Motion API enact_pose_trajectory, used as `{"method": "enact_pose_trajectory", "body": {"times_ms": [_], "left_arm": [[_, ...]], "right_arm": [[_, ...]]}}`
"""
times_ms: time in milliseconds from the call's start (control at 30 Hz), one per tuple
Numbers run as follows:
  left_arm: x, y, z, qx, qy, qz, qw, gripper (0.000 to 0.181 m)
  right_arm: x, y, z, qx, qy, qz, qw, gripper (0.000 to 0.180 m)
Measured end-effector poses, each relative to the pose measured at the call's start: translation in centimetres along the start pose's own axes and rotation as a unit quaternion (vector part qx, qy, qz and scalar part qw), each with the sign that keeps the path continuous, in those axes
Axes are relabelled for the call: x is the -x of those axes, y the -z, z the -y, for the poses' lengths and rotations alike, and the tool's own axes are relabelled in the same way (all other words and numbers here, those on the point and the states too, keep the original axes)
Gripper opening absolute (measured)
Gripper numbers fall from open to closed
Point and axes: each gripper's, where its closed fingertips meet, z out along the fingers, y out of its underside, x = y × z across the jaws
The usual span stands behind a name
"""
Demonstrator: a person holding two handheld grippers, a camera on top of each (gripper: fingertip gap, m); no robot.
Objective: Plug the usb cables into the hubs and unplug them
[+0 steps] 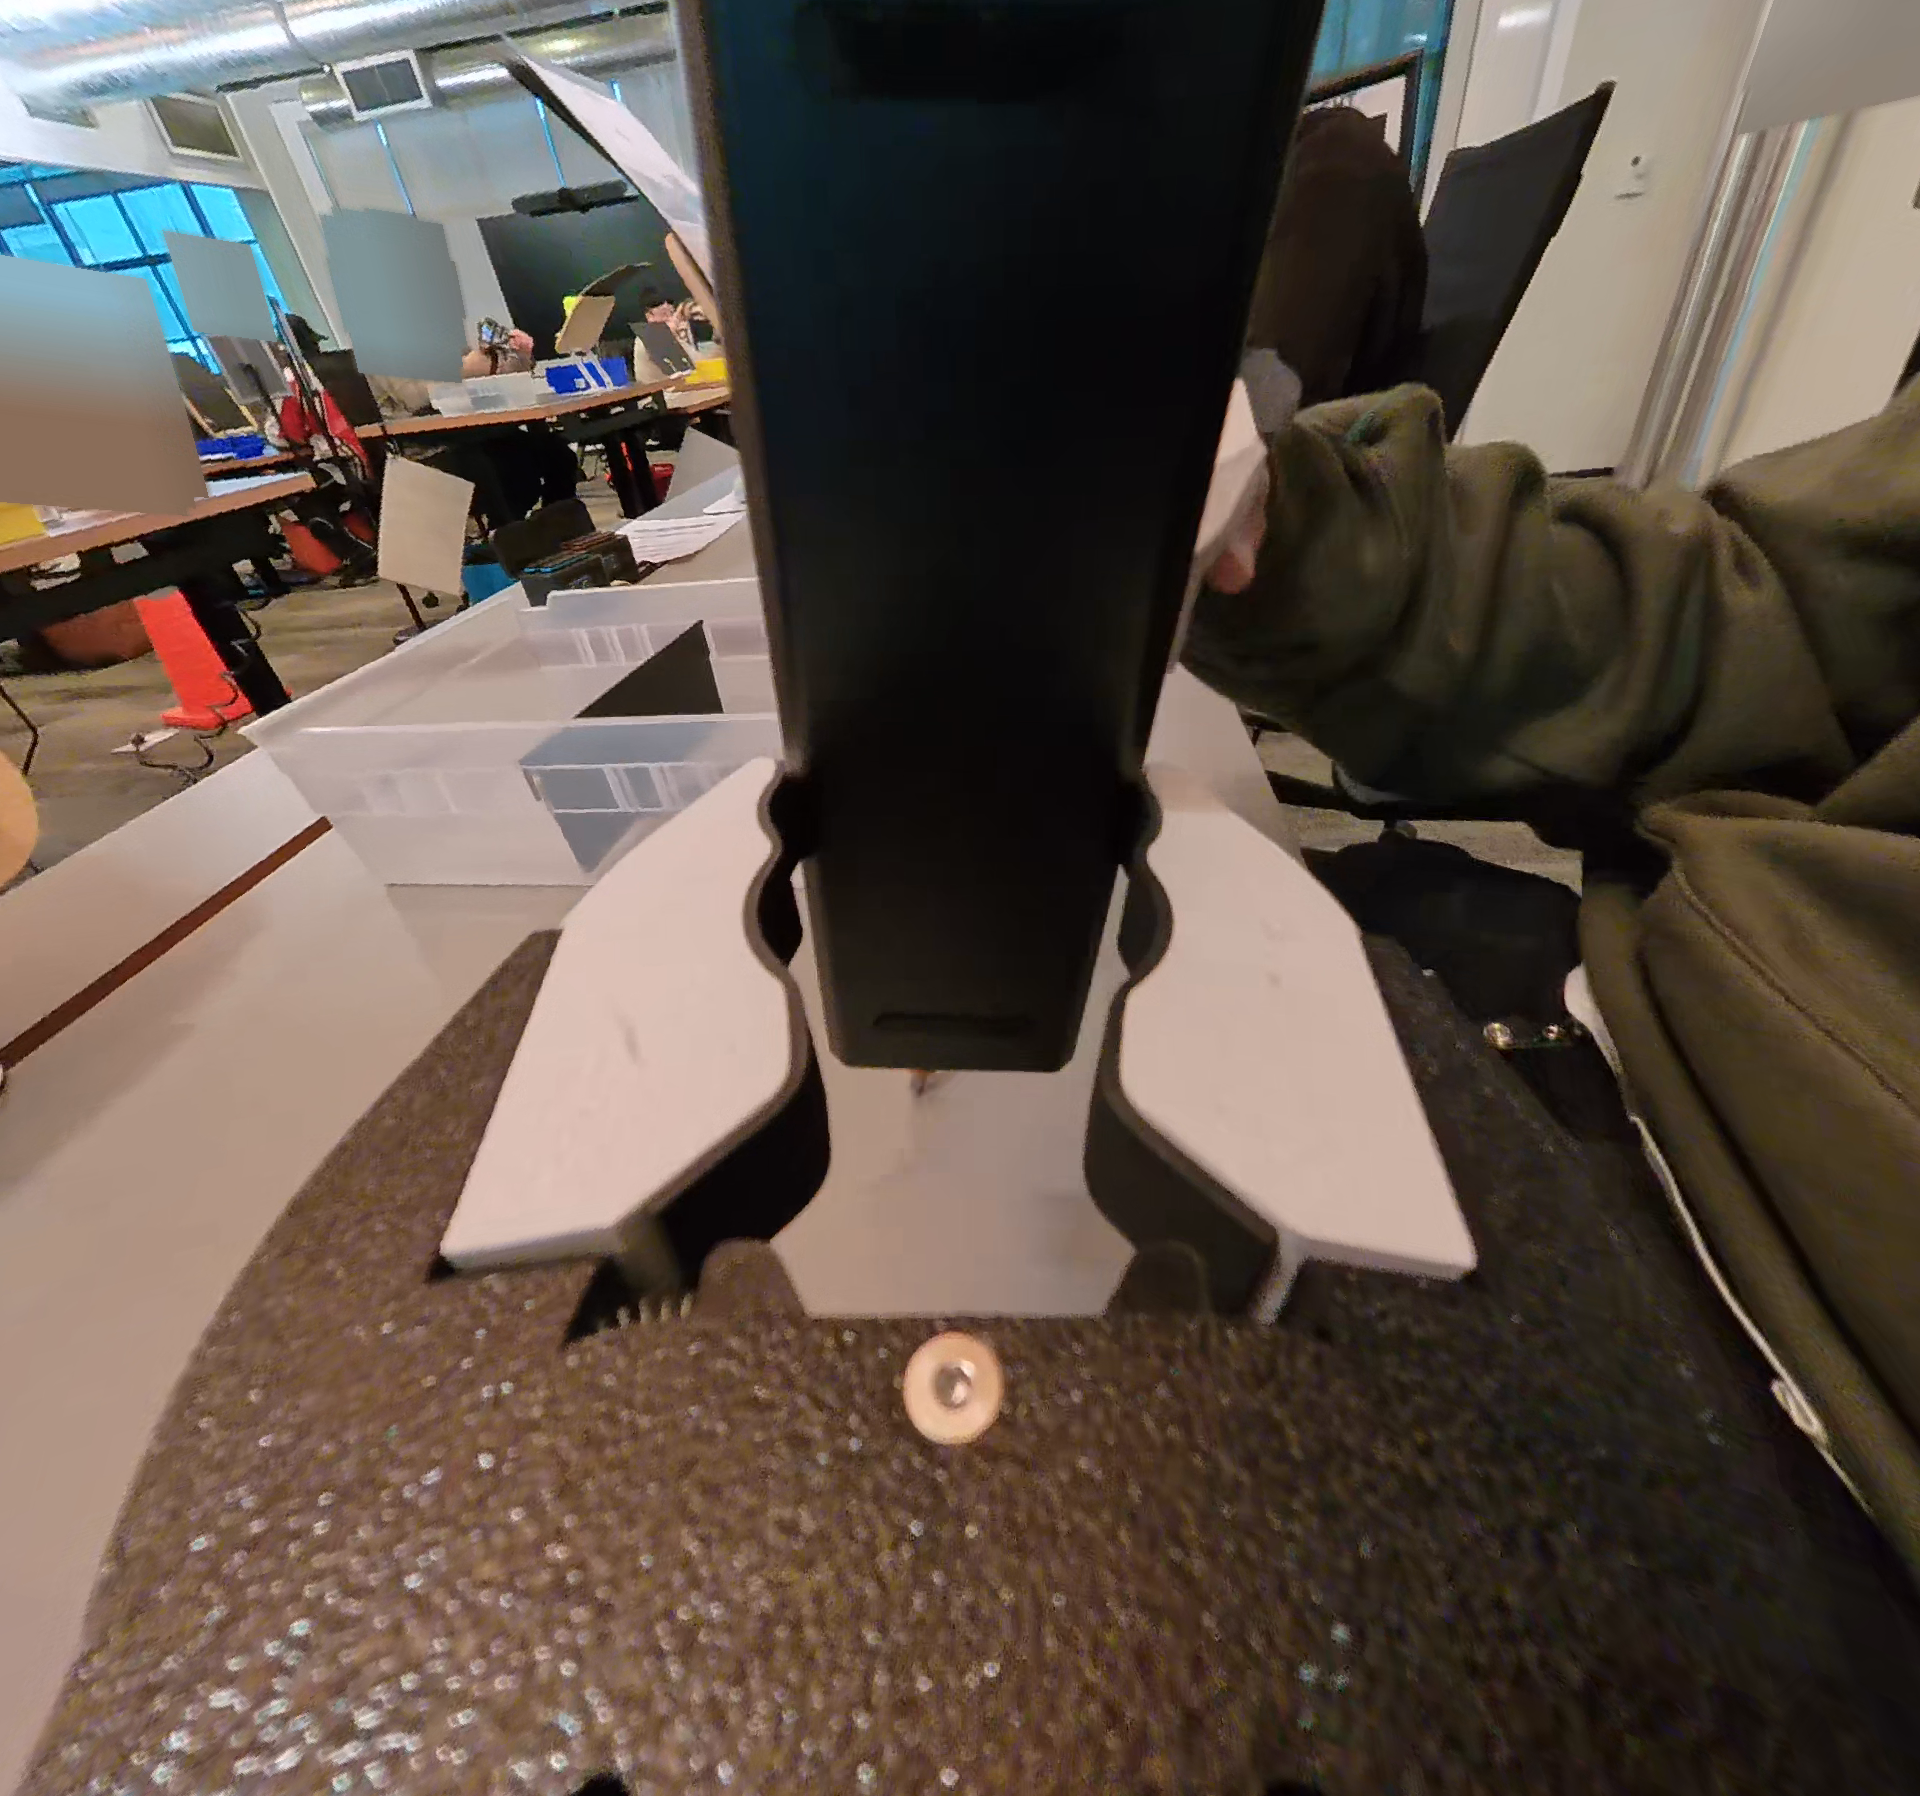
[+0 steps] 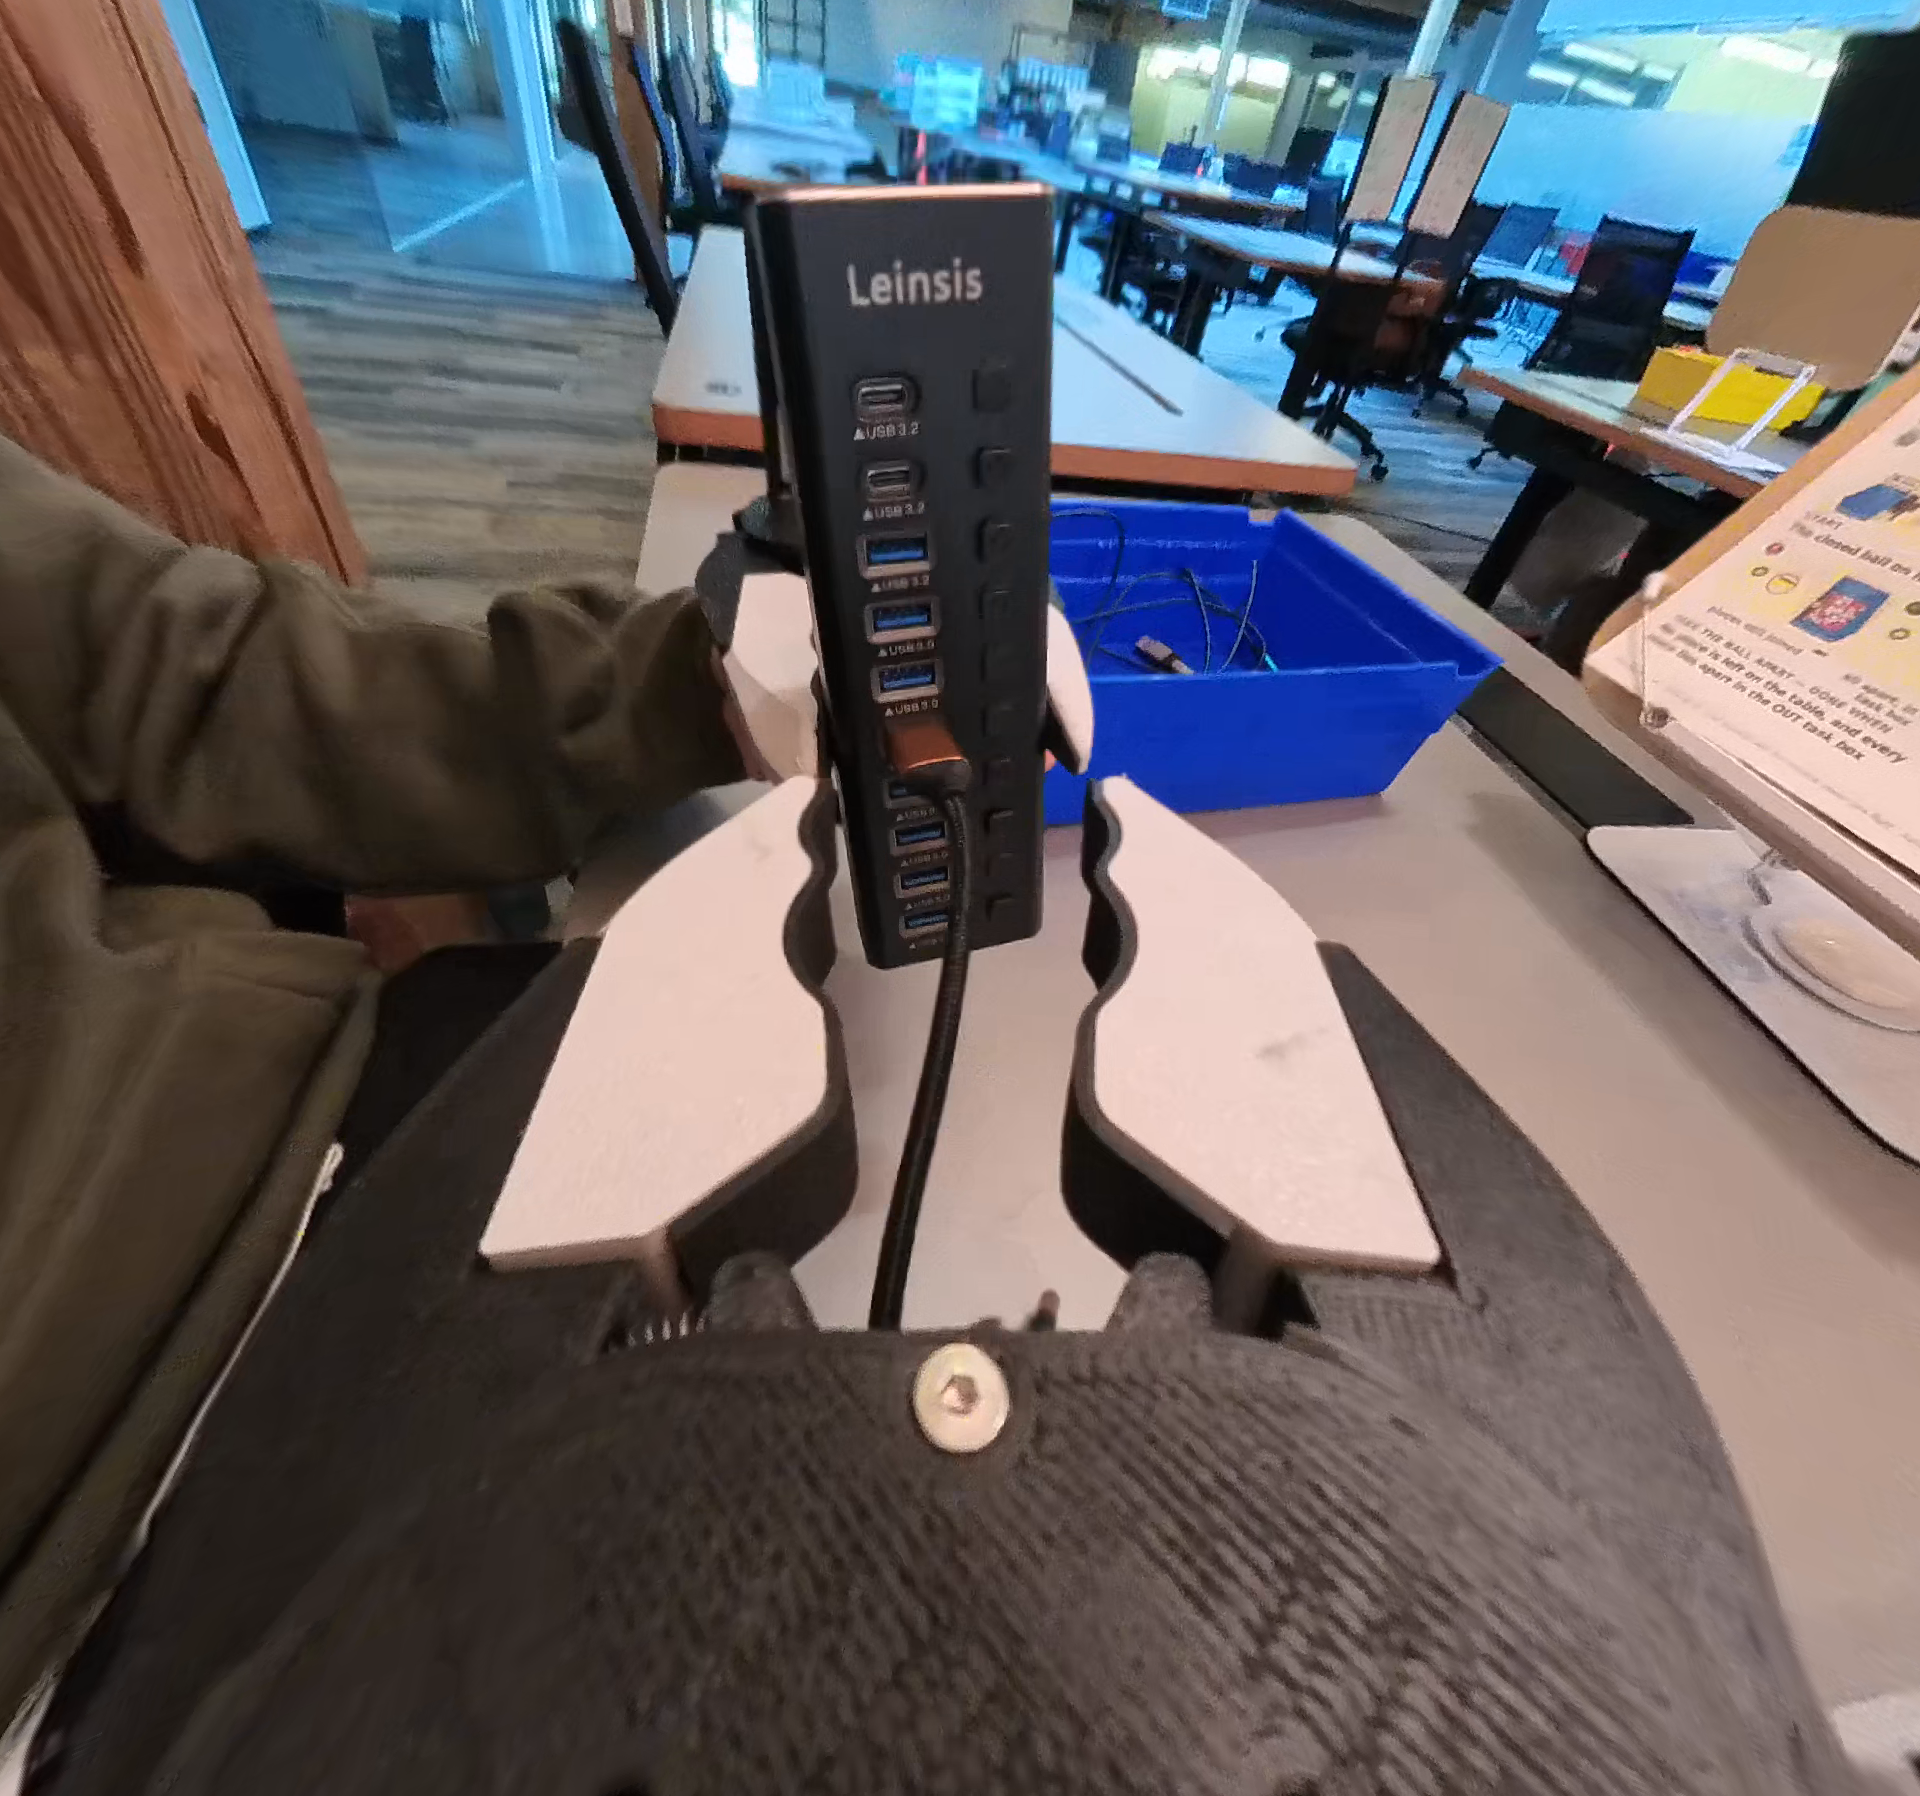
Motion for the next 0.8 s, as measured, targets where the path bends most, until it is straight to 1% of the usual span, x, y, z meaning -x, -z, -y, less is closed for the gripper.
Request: {"method": "enact_pose_trajectory", "body": {"times_ms": [67, 100, 167, 300, 333, 367, 433, 533, 567, 600, 667, 733, 767, 800], "left_arm": [[-0.2, -0.1, 0.0, -0.007, 0.001, -0.011, 1.000, 0.059], [-0.4, -0.2, -0.1, -0.006, 0.000, -0.015, 1.000, 0.059], [-0.7, -0.3, -0.6, 0.001, -0.003, -0.025, 1.000, 0.059], [-1.1, -0.7, -0.6, -0.001, -0.001, -0.036, 0.999, 0.059], [-1.1, -0.7, -0.6, 0.001, -0.003, -0.035, 0.999, 0.059], [-1.1, -0.7, -0.7, 0.003, -0.003, -0.035, 0.999, 0.059], [-1.0, -0.6, -0.5, -0.004, 0.000, -0.034, 0.999, 0.059], [-1.0, -0.7, -0.9, 0.003, -0.009, -0.029, 1.000, 0.059], [-0.9, -0.7, -1.0, 0.001, -0.006, -0.029, 1.000, 0.059], [-0.8, -0.7, -1.1, -0.001, -0.002, -0.029, 1.000, 0.059], [-0.1, 0.0, -0.9, -0.017, 0.008, -0.017, 1.000, 0.059], [0.3, 0.3, -0.8, -0.019, 0.006, -0.011, 1.000, 0.059], [0.2, 0.2, -0.7, -0.020, 0.002, -0.011, 1.000, 0.059], [-0.1, 0.1, -0.6, -0.021, 0.002, -0.019, 1.000, 0.059]], "right_arm": [[0.0, -0.3, -0.4, 0.035, 0.031, -0.004, 0.999, 0.043], [0.4, -0.6, -0.5, 0.046, 0.037, 0.008, 0.998, 0.038], [1.4, -1.2, -0.4, 0.051, 0.027, 0.041, 0.997, 0.035], [1.6, -2.3, -1.3, 0.075, 0.027, 0.042, 0.996, 0.032], [1.7, -2.5, -1.4, 0.077, 0.026, 0.040, 0.996, 0.026], [1.8, -2.5, -1.3, 0.071, 0.026, 0.043, 0.996, 0.016], [1.7, -2.5, -1.1, 0.063, 0.024, 0.039, 0.997, 0.015], [1.7, -2.3, -1.7, 0.094, 0.015, 0.047, 0.994, 0.013], [1.9, -2.1, -1.7, 0.100, 0.015, 0.056, 0.993, 0.000], [1.6, -1.8, -1.8, 0.113, 0.019, 0.049, 0.992, 0.000], [0.1, -0.8, -2.0, 0.134, 0.043, 0.010, 0.990, 0.000], [0.2, -0.4, -1.0, 0.099, 0.039, 0.014, 0.994, 0.000], [0.8, -0.4, -0.7, 0.090, 0.016, 0.038, 0.995, 0.004], [1.1, -0.6, -0.7, 0.095, 0.000, 0.047, 0.994, 0.017]]}}
